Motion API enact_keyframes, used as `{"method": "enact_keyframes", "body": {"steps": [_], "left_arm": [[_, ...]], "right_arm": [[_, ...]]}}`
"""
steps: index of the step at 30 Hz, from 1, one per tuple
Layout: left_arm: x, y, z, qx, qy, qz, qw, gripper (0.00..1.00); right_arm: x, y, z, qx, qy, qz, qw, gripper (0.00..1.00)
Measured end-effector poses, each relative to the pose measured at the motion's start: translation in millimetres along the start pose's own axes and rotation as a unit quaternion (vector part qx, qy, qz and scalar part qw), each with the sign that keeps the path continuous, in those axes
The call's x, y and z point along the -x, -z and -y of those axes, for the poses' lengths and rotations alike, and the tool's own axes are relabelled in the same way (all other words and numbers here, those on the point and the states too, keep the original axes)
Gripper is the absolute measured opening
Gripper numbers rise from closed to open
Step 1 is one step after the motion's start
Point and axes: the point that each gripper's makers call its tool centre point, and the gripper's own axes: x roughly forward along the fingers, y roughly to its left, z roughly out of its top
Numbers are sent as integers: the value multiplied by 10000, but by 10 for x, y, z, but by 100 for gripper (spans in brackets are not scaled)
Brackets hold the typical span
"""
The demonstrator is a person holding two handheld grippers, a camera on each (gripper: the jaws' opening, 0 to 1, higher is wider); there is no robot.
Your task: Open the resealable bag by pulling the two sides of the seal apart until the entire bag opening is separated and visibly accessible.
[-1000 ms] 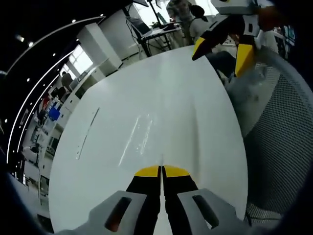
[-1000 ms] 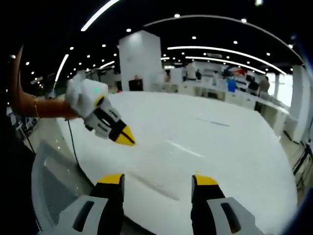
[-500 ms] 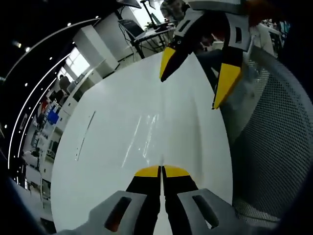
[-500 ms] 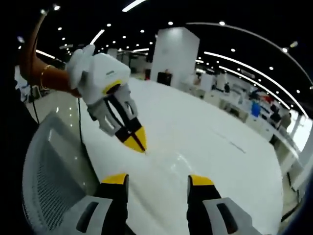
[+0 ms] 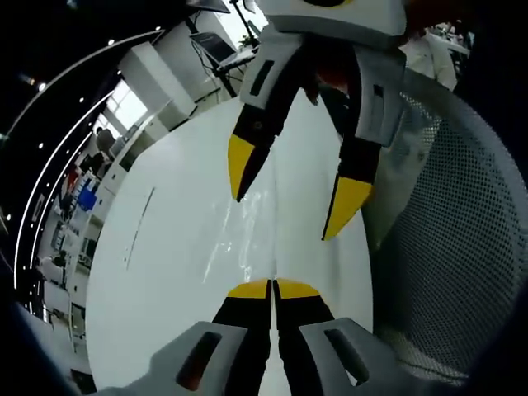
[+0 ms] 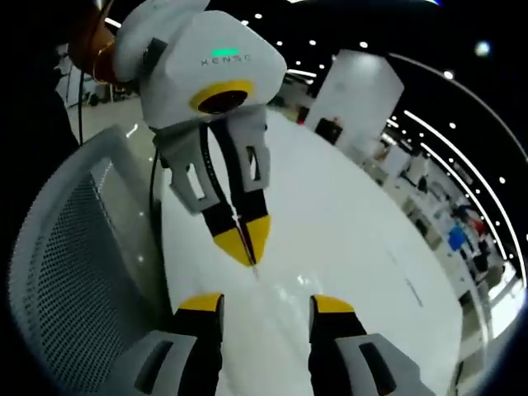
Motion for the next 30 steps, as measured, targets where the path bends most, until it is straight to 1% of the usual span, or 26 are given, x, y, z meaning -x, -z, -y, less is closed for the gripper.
{"method": "enact_keyframes", "body": {"steps": [3,8,11,13,14,16,18,22,26,27,30], "left_arm": [[13,-12,39,14,11,13,10000,0],[11,-24,130,-38,85,14,10000,0],[7,-29,157,-57,110,10,9999,0],[1,-29,177,-69,136,5,9999,0],[-1,-29,183,-77,145,3,9999,0],[1,-33,191,-93,157,2,9998,0],[4,-37,192,-95,160,6,9998,0],[14,-51,182,-80,145,29,9999,0],[22,-49,190,-75,153,30,9999,0],[23,-50,193,-75,153,34,9998,0],[20,-50,220,-54,202,70,9998,0]], "right_arm": [[-37,-28,-45,188,-108,-20,9998,34],[-98,-117,-94,135,-306,62,9994,27],[-149,-63,-132,386,-428,-148,9982,25],[-181,-34,-151,475,-498,-259,9973,25],[-191,-27,-160,569,-534,-294,9965,25],[-215,-16,-176,620,-595,-346,9957,23],[-233,-1,-202,595,-692,-383,9951,20],[-240,14,-229,694,-767,-445,9936,15],[-241,-13,-244,805,-806,-393,9927,4],[-240,-1,-260,847,-865,-411,9918,2],[-237,14,-273,933,-920,-435,9904,1]]}}
